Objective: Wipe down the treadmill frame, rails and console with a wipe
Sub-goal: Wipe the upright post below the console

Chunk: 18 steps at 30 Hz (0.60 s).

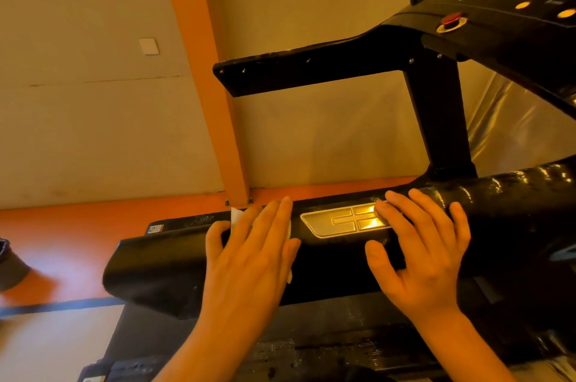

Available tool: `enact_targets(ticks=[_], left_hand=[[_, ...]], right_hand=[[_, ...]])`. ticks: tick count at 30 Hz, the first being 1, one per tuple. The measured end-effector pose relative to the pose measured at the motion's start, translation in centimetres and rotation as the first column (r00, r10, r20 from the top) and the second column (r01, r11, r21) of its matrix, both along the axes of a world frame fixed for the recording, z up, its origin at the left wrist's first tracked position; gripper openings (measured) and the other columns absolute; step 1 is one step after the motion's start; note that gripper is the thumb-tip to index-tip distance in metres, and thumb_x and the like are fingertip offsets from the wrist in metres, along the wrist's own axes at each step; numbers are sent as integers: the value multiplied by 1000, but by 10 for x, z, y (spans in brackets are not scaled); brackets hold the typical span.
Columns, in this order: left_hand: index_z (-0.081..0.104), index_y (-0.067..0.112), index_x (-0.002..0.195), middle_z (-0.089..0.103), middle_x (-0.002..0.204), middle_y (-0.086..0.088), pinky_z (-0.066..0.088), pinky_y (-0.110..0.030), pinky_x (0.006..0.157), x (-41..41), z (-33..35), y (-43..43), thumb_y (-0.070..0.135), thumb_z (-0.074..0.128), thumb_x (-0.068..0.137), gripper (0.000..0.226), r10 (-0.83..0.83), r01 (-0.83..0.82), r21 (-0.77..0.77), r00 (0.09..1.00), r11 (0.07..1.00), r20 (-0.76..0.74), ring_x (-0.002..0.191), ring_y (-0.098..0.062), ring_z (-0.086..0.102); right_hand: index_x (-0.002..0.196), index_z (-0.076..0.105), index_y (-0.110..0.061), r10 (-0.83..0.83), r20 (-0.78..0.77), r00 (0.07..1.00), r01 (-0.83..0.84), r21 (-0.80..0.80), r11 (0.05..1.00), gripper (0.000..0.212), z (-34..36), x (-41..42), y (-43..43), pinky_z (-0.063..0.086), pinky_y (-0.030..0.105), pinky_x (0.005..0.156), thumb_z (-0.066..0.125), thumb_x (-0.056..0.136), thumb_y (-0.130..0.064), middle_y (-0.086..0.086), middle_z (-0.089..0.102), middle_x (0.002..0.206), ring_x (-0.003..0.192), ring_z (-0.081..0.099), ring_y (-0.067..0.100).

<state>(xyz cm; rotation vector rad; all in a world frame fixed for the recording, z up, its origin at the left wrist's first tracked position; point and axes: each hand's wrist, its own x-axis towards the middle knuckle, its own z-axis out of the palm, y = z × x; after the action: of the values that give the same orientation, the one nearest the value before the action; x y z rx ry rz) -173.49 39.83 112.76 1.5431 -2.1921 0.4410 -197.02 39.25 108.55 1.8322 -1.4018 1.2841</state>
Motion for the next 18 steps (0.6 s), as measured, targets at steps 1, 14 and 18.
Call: enact_targets(ticks=[1, 14, 18], left_hand=[[56, 17, 143, 65, 133, -2, 30, -47, 98, -1, -2, 0, 46, 10, 110, 63, 21, -21, 3, 1000, 1000, -11, 123, -27, 59], [60, 19, 137, 64, 133, -1, 26, -46, 105, -33, -10, 5, 40, 18, 110, 55, 86, -97, -60, 981, 993, -175, 130, -22, 50], [64, 20, 129, 67, 126, 1, 27, -45, 103, -52, -5, 2, 41, 16, 110, 56, 159, -175, -50, 959, 983, -234, 124, -22, 55]], right_hand=[[123, 69, -14, 8, 10, 1000, -8, 12, 1000, 41, 1, 0, 1, 21, 53, 120, 55, 95, -41, 5, 63, 134, 136, 49, 25], [122, 70, -14, 45, 76, 996, -54, 115, 992, 44, 10, -2, 9, 14, 45, 124, 60, 90, -42, 5, 65, 134, 136, 47, 24], [126, 66, -19, 53, 58, 997, -59, 115, 992, 43, 11, -3, 9, 14, 47, 123, 60, 91, -43, 4, 66, 134, 135, 49, 25]])
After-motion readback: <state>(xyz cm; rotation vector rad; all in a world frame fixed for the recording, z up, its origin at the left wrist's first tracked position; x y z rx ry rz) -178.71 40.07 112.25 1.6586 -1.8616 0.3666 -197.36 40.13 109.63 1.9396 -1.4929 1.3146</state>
